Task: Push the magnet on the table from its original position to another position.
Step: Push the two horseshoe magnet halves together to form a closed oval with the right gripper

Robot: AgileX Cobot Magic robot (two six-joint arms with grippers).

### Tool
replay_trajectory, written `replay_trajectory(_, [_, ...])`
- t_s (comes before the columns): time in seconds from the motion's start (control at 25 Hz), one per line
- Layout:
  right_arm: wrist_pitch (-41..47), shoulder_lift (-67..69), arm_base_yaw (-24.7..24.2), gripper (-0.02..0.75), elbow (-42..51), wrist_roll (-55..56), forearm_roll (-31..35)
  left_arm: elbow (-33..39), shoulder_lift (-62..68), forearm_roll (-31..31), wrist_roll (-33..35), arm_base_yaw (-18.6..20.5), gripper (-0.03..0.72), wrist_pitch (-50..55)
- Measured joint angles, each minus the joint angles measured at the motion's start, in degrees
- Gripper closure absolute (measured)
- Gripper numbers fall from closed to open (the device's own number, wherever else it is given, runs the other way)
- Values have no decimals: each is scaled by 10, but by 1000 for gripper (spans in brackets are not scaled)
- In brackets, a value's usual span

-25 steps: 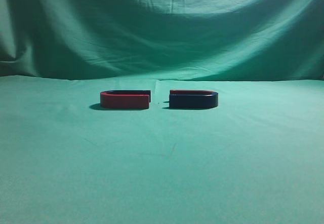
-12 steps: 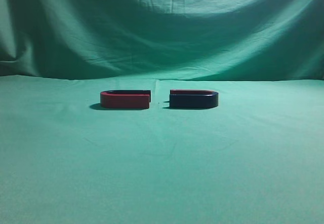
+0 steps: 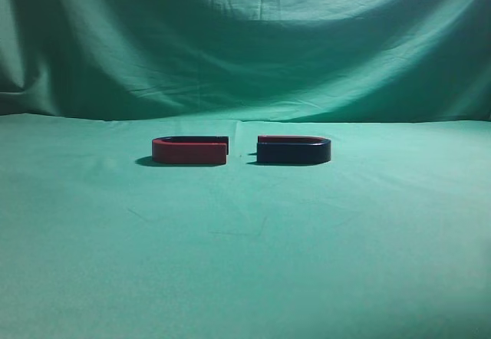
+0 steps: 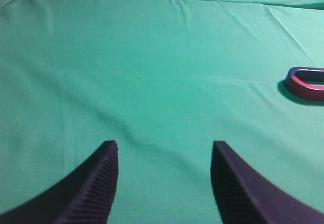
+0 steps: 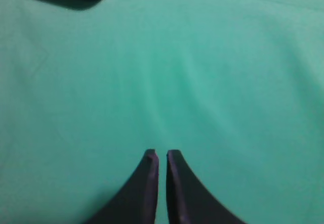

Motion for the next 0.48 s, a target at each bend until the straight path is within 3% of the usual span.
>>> replay_trajectory(0.16, [-4,96,45,738,-59,35,-13,0,0,0,0,0,289,0])
replay_trajectory(0.48, [6,294,51,738,-219,58,-20,0,0,0,0,0,289,0])
